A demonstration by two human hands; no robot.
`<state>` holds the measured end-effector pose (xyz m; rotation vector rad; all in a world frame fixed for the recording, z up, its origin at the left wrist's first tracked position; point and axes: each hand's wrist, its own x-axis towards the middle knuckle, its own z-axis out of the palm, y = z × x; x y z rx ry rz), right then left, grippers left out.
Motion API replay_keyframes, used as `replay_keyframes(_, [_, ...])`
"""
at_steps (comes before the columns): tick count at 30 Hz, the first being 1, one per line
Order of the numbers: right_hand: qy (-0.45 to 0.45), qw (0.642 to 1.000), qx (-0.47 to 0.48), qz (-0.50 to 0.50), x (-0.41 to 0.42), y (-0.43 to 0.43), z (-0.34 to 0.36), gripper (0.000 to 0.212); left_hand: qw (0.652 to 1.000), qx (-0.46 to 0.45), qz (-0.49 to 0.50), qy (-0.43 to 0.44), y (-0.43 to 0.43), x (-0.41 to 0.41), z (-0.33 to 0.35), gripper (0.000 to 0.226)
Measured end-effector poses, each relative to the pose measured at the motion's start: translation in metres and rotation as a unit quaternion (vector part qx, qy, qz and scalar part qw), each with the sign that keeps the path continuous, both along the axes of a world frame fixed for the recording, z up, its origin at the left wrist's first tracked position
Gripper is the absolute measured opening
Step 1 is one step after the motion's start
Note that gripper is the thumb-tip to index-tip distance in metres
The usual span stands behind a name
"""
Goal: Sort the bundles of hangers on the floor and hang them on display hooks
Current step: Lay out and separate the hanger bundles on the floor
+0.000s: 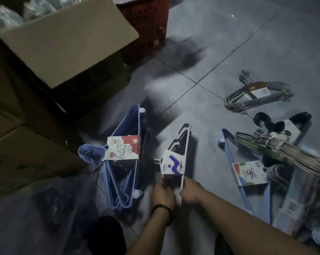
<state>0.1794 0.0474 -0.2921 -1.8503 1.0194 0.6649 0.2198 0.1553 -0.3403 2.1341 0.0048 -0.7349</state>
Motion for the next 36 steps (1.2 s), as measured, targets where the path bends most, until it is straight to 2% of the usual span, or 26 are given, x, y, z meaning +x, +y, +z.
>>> replay_keyframes(3, [0.028, 0.999, 0.032, -0.008, 0.007, -0.001, -0.007, 0.05, 1.0, 0.0, -0.004, 0.031, 0.001, -0.002, -0.004, 0.061])
replay_keyframes(5, [0.041, 0.998, 0.038, -0.008, 0.008, -0.006, -0.011, 0.047, 0.999, 0.004, -0.005, 0.035, 0.002, -0.001, -0.007, 0.065])
replay_keyframes(9, [0.053, 0.997, 0.029, 0.04, 0.009, -0.012, -0.014, 0.053, 0.999, 0.015, -0.012, 0.039, -0.002, 0.004, -0.014, 0.048])
replay_keyframes(12, [0.095, 0.992, 0.01, 0.085, 0.014, -0.011, -0.005, 0.043, 0.998, 0.023, -0.011, 0.062, -0.002, 0.004, -0.007, 0.039])
replay_keyframes(15, [0.114, 0.975, -0.032, 0.189, 0.017, -0.012, 0.021, 0.038, 0.99, 0.075, -0.089, 0.079, -0.004, 0.009, 0.006, 0.05])
replay_keyframes(17, [0.096, 0.963, -0.079, 0.238, 0.015, -0.015, 0.053, 0.04, 0.979, 0.119, -0.153, 0.068, -0.009, 0.012, 0.019, 0.066])
replay_keyframes(18, [0.089, 0.957, -0.107, 0.255, 0.011, -0.017, 0.073, 0.04, 0.973, 0.128, -0.183, 0.061, -0.013, 0.013, 0.029, 0.066])
replay_keyframes(20, [0.076, 0.944, -0.153, 0.282, -0.004, -0.02, 0.113, 0.04, 0.947, 0.156, -0.279, 0.019, -0.021, 0.012, 0.054, 0.049])
replay_keyframes(22, [0.074, 0.944, -0.182, 0.267, -0.034, -0.023, 0.155, 0.04, 0.904, 0.173, -0.389, -0.025, -0.032, 0.003, 0.09, 0.044])
replay_keyframes(24, [0.069, 0.948, -0.192, 0.245, -0.073, -0.022, 0.195, 0.042, 0.876, 0.156, -0.454, -0.048, -0.042, -0.012, 0.126, 0.043])
replay_keyframes(27, [0.101, 0.951, -0.185, 0.225, -0.136, -0.022, 0.23, 0.04, 0.864, 0.102, -0.491, -0.052, -0.055, -0.038, 0.169, 0.038])
replay_keyframes(30, [0.121, 0.964, -0.177, 0.156, -0.192, -0.039, 0.239, 0.038, 0.844, 0.081, -0.529, -0.04, -0.067, -0.063, 0.195, 0.039])
replay_keyframes(33, [0.093, 0.979, -0.174, 0.058, -0.251, -0.063, 0.234, 0.035, 0.846, 0.07, -0.528, -0.018, -0.093, -0.089, 0.203, 0.043])
replay_keyframes(36, [0.033, 0.983, -0.178, -0.014, -0.287, -0.083, 0.234, 0.035, 0.871, 0.033, -0.491, 0.011, -0.117, -0.105, 0.2, 0.055])
